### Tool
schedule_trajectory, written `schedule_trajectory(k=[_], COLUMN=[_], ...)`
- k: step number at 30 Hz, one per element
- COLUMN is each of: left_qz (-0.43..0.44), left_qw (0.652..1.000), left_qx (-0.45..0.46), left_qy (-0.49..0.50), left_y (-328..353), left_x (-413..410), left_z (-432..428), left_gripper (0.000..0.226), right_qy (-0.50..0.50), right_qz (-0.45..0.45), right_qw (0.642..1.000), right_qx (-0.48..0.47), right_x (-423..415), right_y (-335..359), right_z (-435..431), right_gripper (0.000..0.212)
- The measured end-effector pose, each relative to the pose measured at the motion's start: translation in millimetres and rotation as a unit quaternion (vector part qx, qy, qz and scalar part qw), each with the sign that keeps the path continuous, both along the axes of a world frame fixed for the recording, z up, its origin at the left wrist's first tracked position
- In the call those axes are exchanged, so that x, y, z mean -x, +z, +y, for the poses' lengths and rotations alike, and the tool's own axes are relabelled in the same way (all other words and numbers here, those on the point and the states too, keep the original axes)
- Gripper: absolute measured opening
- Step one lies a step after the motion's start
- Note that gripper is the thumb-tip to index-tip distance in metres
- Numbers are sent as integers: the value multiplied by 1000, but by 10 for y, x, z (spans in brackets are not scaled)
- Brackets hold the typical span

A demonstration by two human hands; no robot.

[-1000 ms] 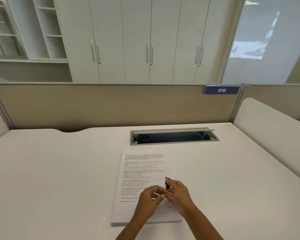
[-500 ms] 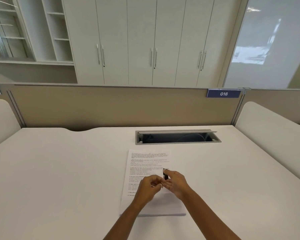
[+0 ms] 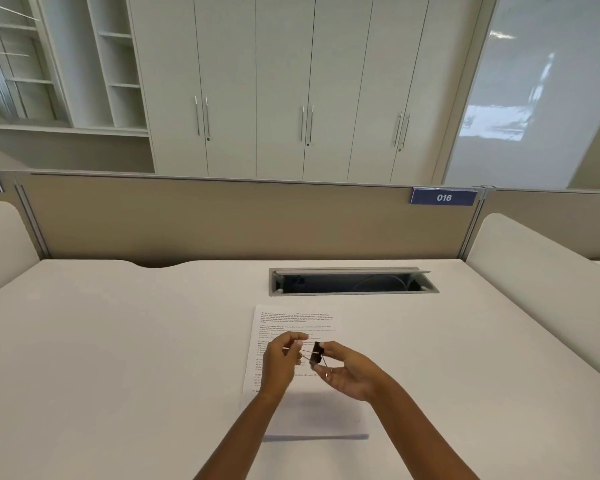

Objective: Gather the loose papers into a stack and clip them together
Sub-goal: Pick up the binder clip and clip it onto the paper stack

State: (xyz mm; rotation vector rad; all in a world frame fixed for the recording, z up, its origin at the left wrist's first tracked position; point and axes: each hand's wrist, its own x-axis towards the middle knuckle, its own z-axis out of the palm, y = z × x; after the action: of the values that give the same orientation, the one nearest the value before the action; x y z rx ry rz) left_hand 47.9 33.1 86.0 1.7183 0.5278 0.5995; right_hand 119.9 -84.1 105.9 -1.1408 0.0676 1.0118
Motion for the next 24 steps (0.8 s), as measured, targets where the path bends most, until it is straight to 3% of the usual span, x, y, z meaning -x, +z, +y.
schedule_trajectory(k=[6, 14, 20, 24], left_qz=[20, -9, -16, 11], left_qw=[986, 941, 874, 846], left_qx=[165, 332, 486, 530], left_qy=[-7, 64, 14, -56], left_y=[-36, -85, -6, 83], left_x=[24, 40, 40, 33], left_z=[31, 62, 136, 61], left_gripper=[22, 27, 33, 14], right_qy=[69, 78, 51, 59], right_qz=[-15, -166, -223, -204], right_qw=[998, 982, 972, 977], right_qx=[2, 47, 61, 15], right_x=[84, 126, 150, 194], right_y=[45, 116, 134, 113], right_z=[-38, -113, -127, -132], right_gripper=[17, 24, 20, 20])
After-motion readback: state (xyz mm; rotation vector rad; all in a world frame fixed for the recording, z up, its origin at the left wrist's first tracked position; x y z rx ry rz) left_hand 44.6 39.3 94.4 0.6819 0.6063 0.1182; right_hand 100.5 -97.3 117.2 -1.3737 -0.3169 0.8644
